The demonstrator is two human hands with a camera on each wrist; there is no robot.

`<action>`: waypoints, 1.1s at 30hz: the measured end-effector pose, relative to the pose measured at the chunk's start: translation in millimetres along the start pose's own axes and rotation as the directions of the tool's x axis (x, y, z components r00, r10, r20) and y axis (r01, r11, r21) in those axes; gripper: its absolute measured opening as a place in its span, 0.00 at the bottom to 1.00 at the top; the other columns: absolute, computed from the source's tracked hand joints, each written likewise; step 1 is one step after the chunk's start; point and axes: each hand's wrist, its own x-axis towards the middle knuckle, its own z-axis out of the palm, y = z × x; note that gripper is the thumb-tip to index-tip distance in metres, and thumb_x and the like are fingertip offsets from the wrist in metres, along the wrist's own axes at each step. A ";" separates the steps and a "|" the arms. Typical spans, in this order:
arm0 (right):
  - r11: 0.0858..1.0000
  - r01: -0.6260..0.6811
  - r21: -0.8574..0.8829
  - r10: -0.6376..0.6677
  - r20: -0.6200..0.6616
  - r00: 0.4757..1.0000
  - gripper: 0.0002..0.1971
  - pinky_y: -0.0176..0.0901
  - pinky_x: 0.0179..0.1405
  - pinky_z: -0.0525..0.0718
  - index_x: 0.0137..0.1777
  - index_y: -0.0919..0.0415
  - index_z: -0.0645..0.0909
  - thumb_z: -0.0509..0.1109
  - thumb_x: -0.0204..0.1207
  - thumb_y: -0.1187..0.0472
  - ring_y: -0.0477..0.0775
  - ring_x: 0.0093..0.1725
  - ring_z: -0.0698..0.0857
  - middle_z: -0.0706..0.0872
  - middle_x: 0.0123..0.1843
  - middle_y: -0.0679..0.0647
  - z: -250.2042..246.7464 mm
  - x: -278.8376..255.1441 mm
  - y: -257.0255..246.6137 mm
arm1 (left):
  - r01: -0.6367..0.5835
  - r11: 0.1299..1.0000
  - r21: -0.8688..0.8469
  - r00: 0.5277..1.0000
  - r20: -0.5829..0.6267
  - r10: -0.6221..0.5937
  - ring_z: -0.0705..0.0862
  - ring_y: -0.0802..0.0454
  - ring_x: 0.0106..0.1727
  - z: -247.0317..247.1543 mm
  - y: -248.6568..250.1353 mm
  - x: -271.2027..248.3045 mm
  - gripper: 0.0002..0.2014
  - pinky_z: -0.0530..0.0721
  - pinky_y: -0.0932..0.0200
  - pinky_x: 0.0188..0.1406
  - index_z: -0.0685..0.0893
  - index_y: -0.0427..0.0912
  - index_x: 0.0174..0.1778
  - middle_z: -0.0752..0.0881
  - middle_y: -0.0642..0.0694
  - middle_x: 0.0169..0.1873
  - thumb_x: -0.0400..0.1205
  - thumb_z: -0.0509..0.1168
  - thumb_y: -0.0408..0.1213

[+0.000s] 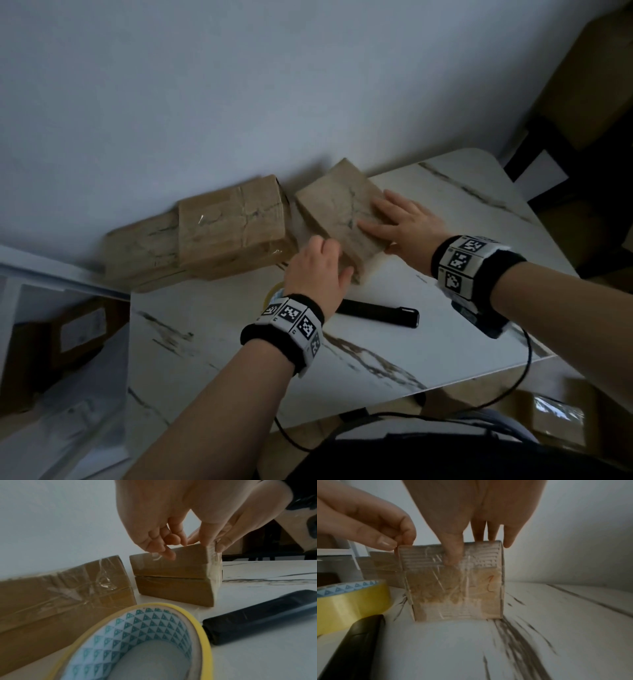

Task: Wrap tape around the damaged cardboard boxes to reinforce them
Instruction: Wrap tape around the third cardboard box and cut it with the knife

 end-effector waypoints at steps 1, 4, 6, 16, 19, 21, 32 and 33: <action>1.000 0.000 -0.006 0.000 -0.004 1.000 0.33 0.50 0.81 0.46 0.81 0.36 0.54 0.63 0.81 0.59 0.56 0.84 0.41 0.43 0.85 0.52 -5.1 -0.3 -1.6 | 0.013 1.000 0.010 1.000 -0.008 -0.013 0.77 0.45 0.52 -0.7 -1.8 0.5 0.17 0.75 0.55 0.51 0.76 0.40 0.58 0.75 0.43 0.54 0.82 0.63 0.48; 0.995 -0.080 0.063 0.081 -0.023 0.996 0.27 0.51 0.81 0.44 0.77 0.38 0.66 0.62 0.78 0.58 0.59 0.83 0.46 0.50 0.84 0.55 -16.6 5.6 -16.7 | 0.056 0.998 0.025 0.998 -0.032 -0.055 0.76 0.47 0.56 -3.0 -9.3 0.0 0.19 0.73 0.57 0.55 0.75 0.40 0.63 0.74 0.43 0.57 0.82 0.61 0.49; 0.987 -0.130 0.090 0.133 -0.024 0.991 0.28 0.52 0.81 0.43 0.77 0.47 0.67 0.60 0.76 0.43 0.60 0.83 0.50 0.57 0.83 0.60 -17.8 14.3 -33.0 | 0.087 0.996 0.035 0.996 -0.034 -0.086 0.74 0.47 0.59 -4.8 -15.4 -1.8 0.20 0.71 0.58 0.58 0.73 0.41 0.65 0.73 0.44 0.59 0.82 0.61 0.49; 0.984 -0.175 -0.017 0.175 0.051 0.983 0.36 0.56 0.82 0.45 0.83 0.50 0.50 0.59 0.77 0.68 0.59 0.84 0.45 0.46 0.85 0.59 -17.8 40.2 -32.4 | 0.206 0.978 0.016 0.977 -0.053 -0.205 0.63 0.46 0.74 -17.9 -42.1 -4.0 0.26 0.64 0.56 0.73 0.66 0.43 0.76 0.64 0.43 0.74 0.83 0.59 0.49; 0.987 -0.157 0.038 0.156 0.039 0.987 0.37 0.56 0.83 0.46 0.82 0.46 0.53 0.62 0.75 0.69 0.59 0.84 0.46 0.48 0.85 0.57 -20.2 46.6 -26.0 | 0.220 0.970 0.105 0.975 0.001 -0.221 0.53 0.45 0.82 -17.9 -53.1 5.1 0.32 0.50 0.54 0.80 0.55 0.40 0.82 0.53 0.42 0.82 0.85 0.56 0.50; 0.987 -0.159 0.038 0.157 0.047 0.986 0.37 0.59 0.82 0.44 0.82 0.42 0.48 0.63 0.79 0.56 0.62 0.84 0.43 0.46 0.85 0.58 -14.6 49.8 -30.6 | 0.227 0.961 0.157 0.965 0.099 -0.244 0.42 0.46 0.84 -15.9 -61.1 12.3 0.37 0.41 0.51 0.81 0.43 0.40 0.84 0.41 0.42 0.84 0.85 0.53 0.52; 0.996 -0.052 -0.076 0.055 0.042 0.998 0.37 0.60 0.80 0.35 0.82 0.40 0.34 0.51 0.80 0.36 0.63 0.82 0.33 0.33 0.84 0.60 1.3 73.5 -44.4 | 0.225 0.963 0.146 0.946 0.203 -0.252 0.34 0.46 0.83 -9.9 -66.0 16.6 0.40 0.36 0.48 0.81 0.32 0.40 0.81 0.32 0.42 0.82 0.86 0.53 0.48; 0.995 -0.055 -0.087 0.059 0.039 0.997 0.37 0.60 0.80 0.35 0.82 0.40 0.34 0.51 0.80 0.35 0.63 0.82 0.33 0.33 0.84 0.60 1.5 74.7 -45.1 | 0.227 0.963 0.148 0.945 0.205 -0.254 0.34 0.46 0.83 -10.3 -65.7 17.0 0.39 0.36 0.48 0.81 0.32 0.40 0.81 0.32 0.42 0.82 0.86 0.53 0.48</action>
